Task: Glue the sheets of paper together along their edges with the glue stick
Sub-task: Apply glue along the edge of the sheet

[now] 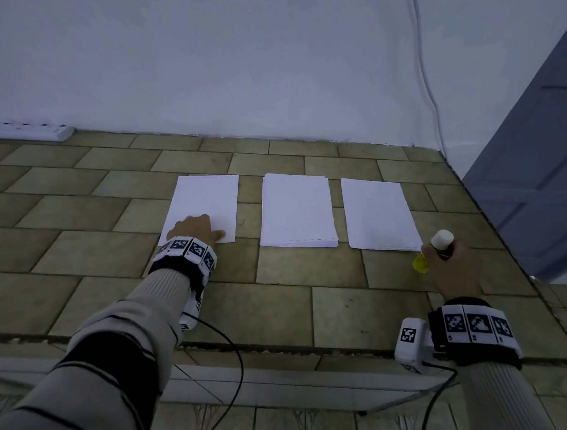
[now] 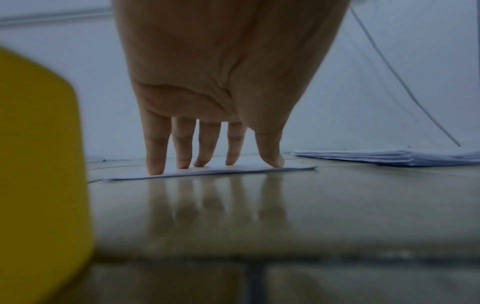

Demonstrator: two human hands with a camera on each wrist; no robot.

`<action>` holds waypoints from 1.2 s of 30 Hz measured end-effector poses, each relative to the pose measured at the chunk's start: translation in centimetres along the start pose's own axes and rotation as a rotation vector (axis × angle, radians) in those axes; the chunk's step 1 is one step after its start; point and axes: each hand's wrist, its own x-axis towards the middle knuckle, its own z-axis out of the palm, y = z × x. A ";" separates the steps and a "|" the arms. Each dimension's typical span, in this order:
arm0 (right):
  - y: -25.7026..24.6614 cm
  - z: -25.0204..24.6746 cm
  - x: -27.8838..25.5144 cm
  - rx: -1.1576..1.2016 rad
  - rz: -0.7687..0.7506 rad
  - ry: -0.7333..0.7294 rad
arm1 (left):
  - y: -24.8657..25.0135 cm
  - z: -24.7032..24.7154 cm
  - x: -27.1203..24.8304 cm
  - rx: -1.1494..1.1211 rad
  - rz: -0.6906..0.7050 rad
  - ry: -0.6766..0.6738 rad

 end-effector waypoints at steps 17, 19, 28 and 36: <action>0.5 0.2 0.3 0.020 -0.005 -0.018 | 0.0 -1.9 -1.4 -0.250 -0.008 0.181; 0.5 0.2 0.3 0.015 -0.008 -0.019 | 0.6 -3.5 -2.5 -0.318 0.000 0.236; 0.7 0.0 0.3 -0.059 -0.036 -0.047 | 6.7 -5.5 -10.7 -0.410 0.687 -0.033; 0.2 -0.3 -0.6 -0.109 -0.135 -0.149 | 7.8 -1.4 -14.2 0.097 0.872 -0.306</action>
